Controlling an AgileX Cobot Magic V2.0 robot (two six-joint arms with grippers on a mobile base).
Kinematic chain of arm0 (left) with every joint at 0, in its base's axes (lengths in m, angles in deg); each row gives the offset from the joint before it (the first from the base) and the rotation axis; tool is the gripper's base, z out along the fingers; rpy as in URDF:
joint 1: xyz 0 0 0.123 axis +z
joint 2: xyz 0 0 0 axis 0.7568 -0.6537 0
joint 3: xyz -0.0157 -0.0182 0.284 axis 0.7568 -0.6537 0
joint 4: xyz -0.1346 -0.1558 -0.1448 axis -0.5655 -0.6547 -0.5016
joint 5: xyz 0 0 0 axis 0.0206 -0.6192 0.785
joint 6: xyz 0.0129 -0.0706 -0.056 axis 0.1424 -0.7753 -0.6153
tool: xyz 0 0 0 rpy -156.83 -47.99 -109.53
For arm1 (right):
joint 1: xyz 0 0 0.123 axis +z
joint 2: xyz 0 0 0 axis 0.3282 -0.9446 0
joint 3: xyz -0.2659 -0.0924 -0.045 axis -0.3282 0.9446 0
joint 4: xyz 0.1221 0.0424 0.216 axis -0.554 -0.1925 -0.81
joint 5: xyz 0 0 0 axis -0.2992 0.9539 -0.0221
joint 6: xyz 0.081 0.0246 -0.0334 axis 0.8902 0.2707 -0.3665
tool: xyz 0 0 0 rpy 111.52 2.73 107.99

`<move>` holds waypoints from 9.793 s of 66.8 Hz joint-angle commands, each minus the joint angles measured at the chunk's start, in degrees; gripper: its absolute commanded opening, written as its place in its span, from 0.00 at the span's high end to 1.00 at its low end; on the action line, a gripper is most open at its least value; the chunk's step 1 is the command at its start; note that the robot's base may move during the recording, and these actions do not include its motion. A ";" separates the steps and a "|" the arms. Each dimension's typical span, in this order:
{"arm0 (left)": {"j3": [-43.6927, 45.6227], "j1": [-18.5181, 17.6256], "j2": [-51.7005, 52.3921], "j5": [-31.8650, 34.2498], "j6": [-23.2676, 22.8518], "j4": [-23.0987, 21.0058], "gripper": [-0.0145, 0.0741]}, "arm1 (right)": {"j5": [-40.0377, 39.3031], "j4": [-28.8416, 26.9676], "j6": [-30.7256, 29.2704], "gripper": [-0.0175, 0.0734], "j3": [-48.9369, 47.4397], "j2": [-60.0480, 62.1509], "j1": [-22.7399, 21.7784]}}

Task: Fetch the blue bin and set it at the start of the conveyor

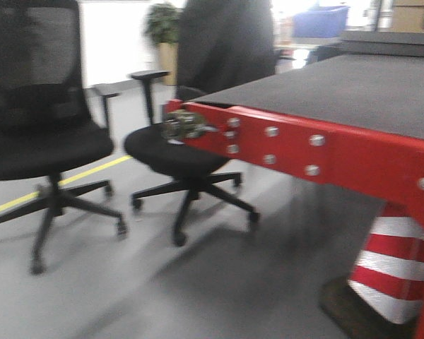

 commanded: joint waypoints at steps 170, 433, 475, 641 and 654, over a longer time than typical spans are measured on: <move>0.81 -0.25 0.82 5.27 0.10 -1.56 0.96 | -1.75 0.74 -1.26 0.97 -0.45 0.50 -0.19; -78.81 15.33 70.21 25.59 0.97 4.89 0.96 | -37.73 5.81 -2.83 0.99 77.84 75.85 -13.67; -79.17 15.48 70.71 25.73 0.97 3.38 0.96 | -37.73 5.81 -2.83 0.99 77.84 75.85 -13.67; -104.32 21.70 88.07 40.98 11.10 -2.02 0.96 | -51.10 -10.21 -18.47 0.99 102.90 84.18 -22.27; -104.32 21.70 88.07 40.98 11.10 -2.02 0.96 | -50.46 -10.21 -17.24 0.99 102.90 84.18 -22.27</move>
